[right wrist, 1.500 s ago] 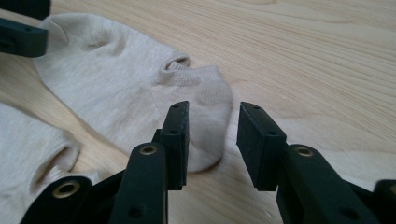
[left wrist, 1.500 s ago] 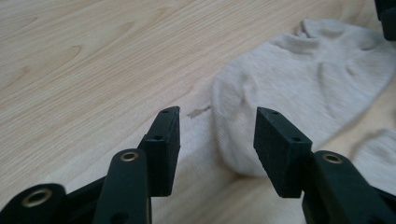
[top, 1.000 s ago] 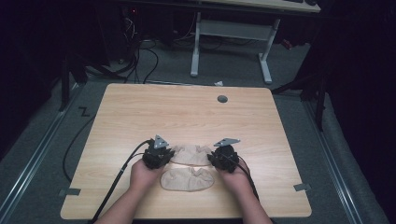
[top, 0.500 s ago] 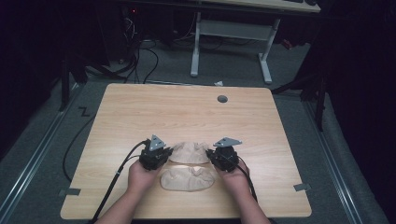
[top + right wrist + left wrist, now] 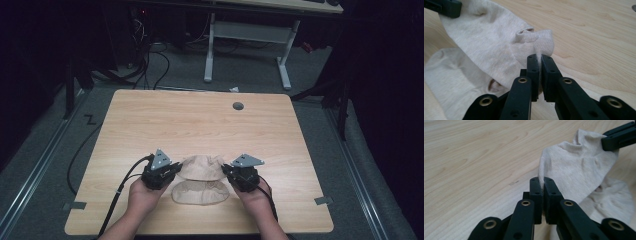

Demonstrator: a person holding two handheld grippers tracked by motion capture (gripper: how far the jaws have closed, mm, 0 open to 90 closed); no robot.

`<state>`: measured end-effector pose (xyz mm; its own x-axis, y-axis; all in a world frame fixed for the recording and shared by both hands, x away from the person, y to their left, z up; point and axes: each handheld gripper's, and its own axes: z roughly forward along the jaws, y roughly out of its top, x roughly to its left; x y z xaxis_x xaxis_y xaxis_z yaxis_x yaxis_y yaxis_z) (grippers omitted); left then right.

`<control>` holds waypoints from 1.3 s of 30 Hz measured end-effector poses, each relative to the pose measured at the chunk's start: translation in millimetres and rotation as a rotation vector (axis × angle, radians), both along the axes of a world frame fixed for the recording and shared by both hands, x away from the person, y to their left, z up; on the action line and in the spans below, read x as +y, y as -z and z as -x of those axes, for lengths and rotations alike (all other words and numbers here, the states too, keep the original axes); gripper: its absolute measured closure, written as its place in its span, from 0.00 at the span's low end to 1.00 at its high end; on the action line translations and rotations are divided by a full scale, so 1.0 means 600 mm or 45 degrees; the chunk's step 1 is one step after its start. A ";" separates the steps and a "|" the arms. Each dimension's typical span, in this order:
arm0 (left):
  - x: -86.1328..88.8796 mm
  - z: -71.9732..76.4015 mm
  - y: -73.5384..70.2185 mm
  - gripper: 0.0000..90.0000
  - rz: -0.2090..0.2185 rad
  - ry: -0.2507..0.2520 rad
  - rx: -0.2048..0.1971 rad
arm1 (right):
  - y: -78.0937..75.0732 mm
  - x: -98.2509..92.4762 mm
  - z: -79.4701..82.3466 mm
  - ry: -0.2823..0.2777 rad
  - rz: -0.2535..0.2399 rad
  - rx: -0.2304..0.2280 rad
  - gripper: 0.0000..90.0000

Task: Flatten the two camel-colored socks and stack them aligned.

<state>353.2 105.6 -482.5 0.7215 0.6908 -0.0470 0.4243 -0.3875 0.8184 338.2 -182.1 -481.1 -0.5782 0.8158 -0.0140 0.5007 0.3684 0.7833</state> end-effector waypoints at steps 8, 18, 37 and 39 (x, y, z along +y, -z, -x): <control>0.009 0.037 -0.002 0.96 -0.031 0.047 0.019 | -0.002 0.003 0.036 -0.044 0.023 -0.002 0.95; 0.006 0.067 0.035 0.96 -0.131 0.072 0.107 | 0.034 0.011 0.077 -0.110 0.114 0.092 0.95; 0.051 0.049 0.016 0.57 -0.238 -0.032 -0.069 | 0.025 -0.063 0.041 0.101 0.025 -0.033 0.62; 0.064 0.040 0.016 0.57 -0.260 -0.071 -0.078 | 0.029 -0.074 0.034 0.135 0.022 -0.030 0.62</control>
